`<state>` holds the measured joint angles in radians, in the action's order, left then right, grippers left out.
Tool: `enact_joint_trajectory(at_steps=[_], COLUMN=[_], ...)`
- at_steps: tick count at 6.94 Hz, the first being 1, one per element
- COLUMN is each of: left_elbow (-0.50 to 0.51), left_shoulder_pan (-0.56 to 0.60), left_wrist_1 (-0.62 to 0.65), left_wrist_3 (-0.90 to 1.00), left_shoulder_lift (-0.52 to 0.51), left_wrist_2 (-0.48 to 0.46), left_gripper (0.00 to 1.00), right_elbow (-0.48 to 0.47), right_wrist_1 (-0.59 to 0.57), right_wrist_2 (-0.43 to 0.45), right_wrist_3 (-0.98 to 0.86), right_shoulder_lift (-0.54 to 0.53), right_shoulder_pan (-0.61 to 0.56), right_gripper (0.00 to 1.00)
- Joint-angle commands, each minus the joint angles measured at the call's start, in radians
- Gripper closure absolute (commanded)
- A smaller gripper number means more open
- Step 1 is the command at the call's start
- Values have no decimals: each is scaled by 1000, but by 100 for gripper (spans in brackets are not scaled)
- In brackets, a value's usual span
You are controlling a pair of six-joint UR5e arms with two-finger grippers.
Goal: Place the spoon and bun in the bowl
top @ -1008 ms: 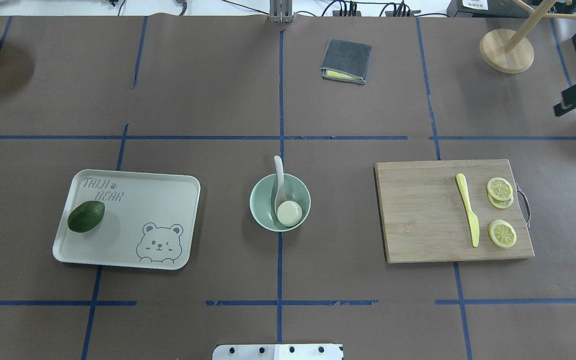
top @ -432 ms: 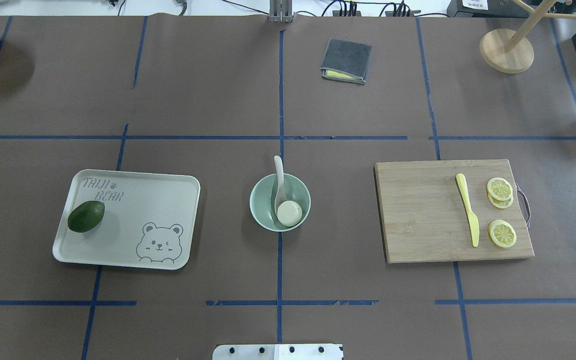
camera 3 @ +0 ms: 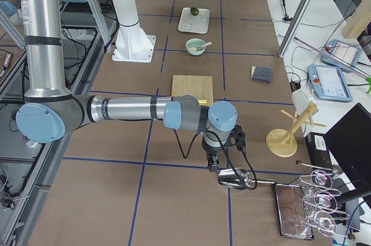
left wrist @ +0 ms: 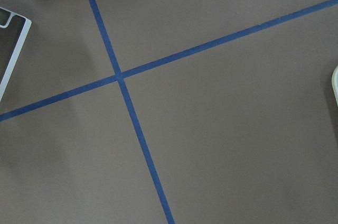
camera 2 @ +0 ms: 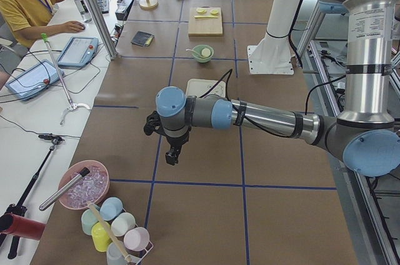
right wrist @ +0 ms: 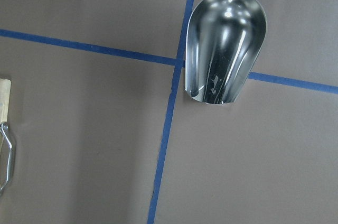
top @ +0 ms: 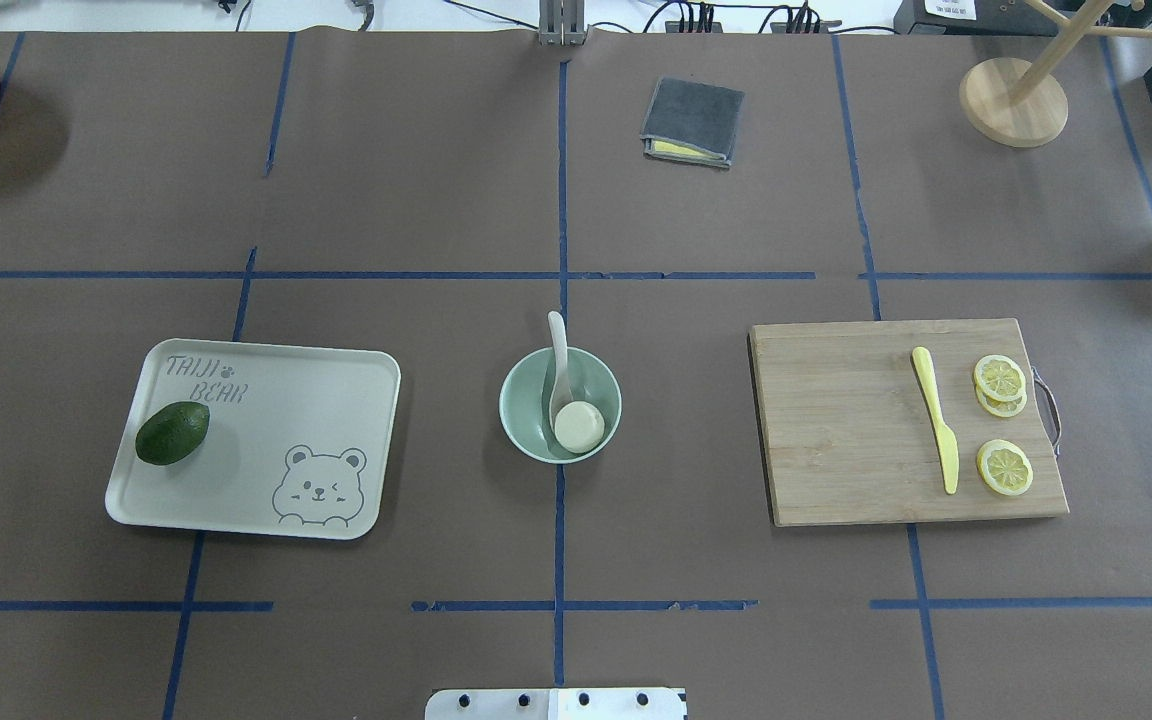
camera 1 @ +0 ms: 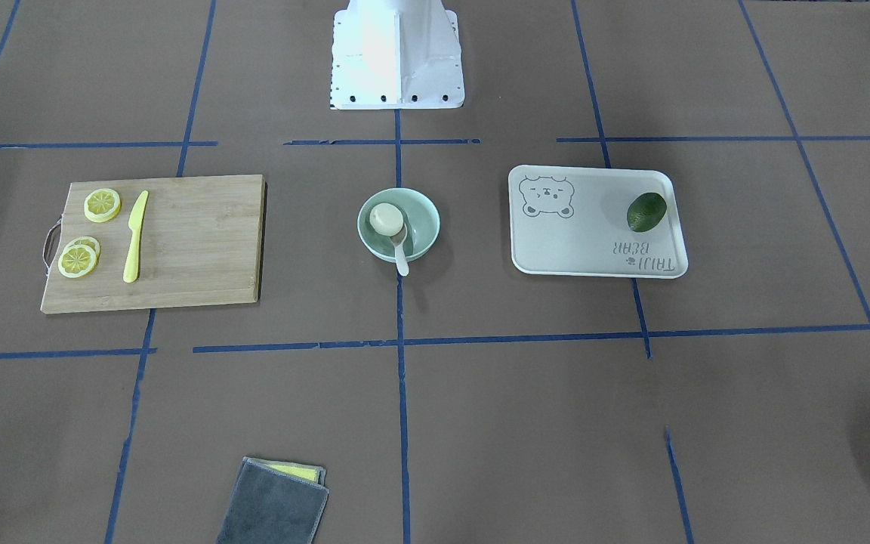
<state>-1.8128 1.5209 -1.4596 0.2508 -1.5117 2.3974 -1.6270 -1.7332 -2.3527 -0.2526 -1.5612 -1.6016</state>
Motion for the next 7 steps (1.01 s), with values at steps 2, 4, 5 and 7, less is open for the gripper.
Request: enact_joint_trajectory(at_steps=[2,4,5,7], left_elbow=[16,73,81,107], left_shoulder_pan=[-2,-2,-2,-5], left_wrist_1=[1,1,-34,-81], left_wrist_3=[-1,2,-2,-5], left_shoulder_lift=[4,4,2,-27], left_wrist_2=[2,0,3,-12], left_gripper=[0,0,0,0], right_elbow=[2,1,2,4], right_wrist_1=[3,3,3,3], right_wrist_2=[7,4,4,3], right_wrist_3=[41,41,42,44], right_shoulder_lift=[-7,-5,-5,-5], right_shoulder_pan=[89,91,91,91], right_gripper=[0,0,0,0])
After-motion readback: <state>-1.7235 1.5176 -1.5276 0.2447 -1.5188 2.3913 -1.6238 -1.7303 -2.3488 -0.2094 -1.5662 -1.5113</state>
